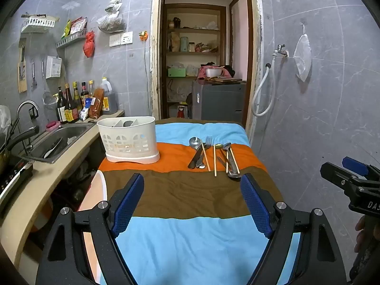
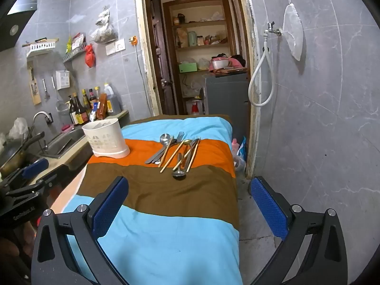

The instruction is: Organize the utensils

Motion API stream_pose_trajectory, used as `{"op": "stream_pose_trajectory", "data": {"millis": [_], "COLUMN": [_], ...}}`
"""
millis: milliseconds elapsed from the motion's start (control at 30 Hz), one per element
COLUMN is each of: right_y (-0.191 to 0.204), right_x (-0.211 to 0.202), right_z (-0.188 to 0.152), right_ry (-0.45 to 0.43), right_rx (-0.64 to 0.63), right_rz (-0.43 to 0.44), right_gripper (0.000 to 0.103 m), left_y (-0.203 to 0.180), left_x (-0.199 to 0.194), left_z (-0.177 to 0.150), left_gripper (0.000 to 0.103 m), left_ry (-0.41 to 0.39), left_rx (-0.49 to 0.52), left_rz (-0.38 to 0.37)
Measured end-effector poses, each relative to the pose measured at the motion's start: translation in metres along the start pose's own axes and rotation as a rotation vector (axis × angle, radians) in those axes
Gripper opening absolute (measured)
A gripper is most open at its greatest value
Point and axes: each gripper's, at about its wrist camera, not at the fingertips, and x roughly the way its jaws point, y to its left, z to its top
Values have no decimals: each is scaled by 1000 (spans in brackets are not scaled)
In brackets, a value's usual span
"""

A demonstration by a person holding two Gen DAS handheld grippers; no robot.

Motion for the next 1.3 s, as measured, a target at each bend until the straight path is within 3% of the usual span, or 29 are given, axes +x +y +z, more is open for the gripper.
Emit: {"op": "stream_pose_trajectory", "data": {"millis": [1300], "right_y": [4], "right_x": [4], "right_z": [0], "right_ry": [-1], "right_rx": [1], "right_rz": [2], "right_gripper": [103], "left_y": [0], "left_x": [0], "left_z": [0], "left_gripper": [79], "left_ry": [0], "left_rx": [-10], "left_rz": [-5]}}
